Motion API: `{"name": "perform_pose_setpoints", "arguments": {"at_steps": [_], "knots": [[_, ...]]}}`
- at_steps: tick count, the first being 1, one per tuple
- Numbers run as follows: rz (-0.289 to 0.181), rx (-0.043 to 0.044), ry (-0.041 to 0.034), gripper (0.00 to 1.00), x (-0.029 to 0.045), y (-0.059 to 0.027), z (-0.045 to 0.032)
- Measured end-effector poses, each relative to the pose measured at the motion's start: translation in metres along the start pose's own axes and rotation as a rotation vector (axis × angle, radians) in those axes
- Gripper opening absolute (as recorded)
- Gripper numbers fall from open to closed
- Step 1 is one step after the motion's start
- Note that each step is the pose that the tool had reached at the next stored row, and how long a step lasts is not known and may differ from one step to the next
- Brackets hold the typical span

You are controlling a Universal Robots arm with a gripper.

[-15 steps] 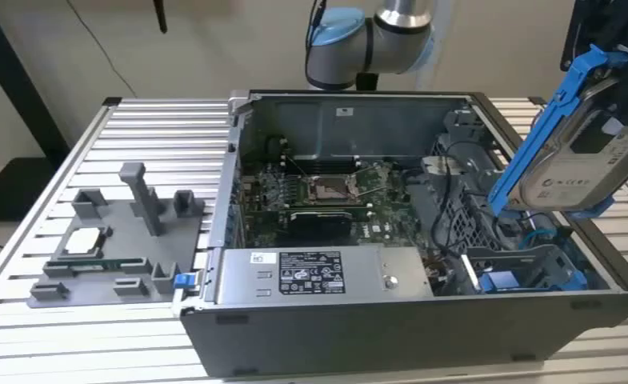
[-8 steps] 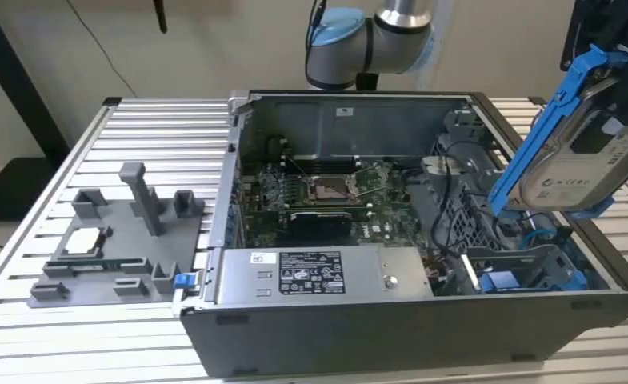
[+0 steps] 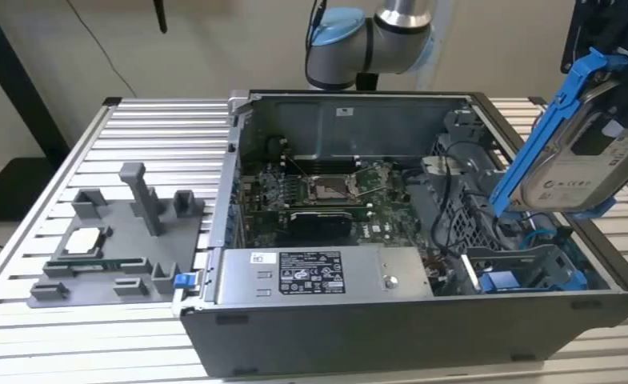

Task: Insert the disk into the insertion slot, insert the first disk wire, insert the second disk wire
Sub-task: 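Insert the disk into the insertion slot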

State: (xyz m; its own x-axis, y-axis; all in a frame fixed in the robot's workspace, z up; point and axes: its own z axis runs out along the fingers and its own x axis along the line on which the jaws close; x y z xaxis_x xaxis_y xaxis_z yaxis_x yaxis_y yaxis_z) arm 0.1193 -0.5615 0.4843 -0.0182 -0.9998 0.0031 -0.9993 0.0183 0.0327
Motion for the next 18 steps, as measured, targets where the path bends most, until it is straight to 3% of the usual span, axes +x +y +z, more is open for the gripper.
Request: {"name": "perform_pose_setpoints", "arguments": {"at_steps": [6,18], "knots": [[0.0,0.0082,-0.0002,0.0,0.0,-0.0001,0.0034],[0.029,0.0084,-0.0007,0.0,0.0004,-0.0003,0.0081]]}}
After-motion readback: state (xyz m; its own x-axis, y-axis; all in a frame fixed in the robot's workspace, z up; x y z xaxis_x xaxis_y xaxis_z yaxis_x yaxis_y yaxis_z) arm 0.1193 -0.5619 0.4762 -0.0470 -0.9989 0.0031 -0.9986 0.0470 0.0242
